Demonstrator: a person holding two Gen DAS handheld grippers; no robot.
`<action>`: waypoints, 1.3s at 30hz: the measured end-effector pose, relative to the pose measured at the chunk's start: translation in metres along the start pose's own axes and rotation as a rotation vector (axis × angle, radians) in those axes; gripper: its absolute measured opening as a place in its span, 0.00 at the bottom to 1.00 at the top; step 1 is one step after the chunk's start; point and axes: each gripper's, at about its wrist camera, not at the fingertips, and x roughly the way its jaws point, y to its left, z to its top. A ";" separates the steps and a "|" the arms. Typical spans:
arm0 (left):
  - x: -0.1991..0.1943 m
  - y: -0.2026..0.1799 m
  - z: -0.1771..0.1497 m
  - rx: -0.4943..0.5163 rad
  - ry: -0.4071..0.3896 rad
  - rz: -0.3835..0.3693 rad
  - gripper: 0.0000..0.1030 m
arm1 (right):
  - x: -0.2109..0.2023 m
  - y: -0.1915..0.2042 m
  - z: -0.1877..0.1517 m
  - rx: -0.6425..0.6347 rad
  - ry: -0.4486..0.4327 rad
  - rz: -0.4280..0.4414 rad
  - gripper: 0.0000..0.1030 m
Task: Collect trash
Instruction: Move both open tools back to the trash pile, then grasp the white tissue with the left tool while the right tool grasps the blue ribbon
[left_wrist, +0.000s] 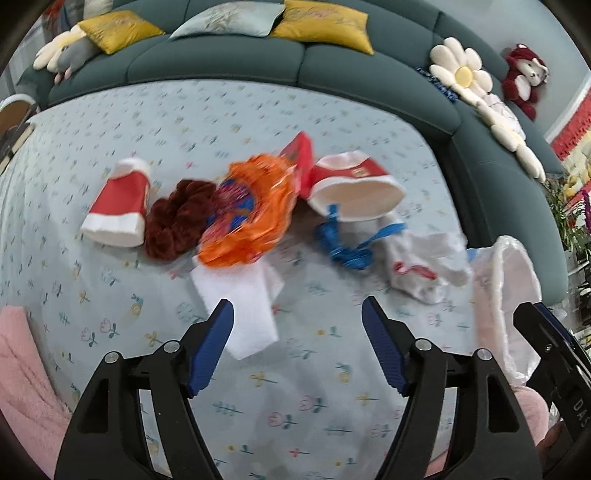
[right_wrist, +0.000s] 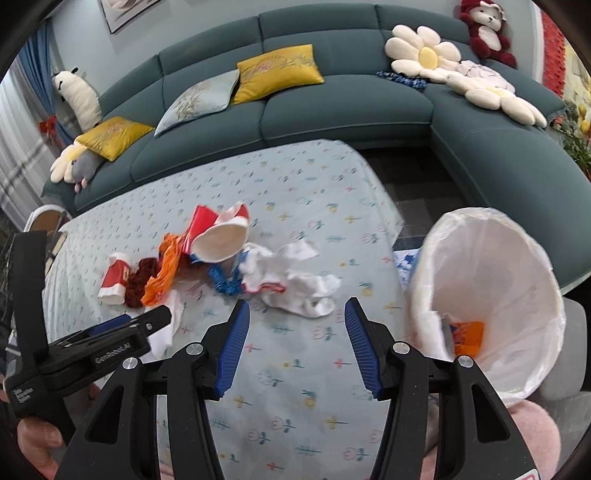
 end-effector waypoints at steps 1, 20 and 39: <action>0.004 0.004 0.000 -0.004 0.008 0.008 0.66 | 0.005 0.004 -0.001 -0.001 0.008 0.007 0.51; 0.059 0.041 -0.001 -0.086 0.180 0.034 0.36 | 0.058 0.052 0.003 -0.069 0.095 0.046 0.51; 0.044 0.063 0.032 -0.113 0.168 -0.060 0.11 | 0.149 0.106 0.029 -0.169 0.221 0.109 0.37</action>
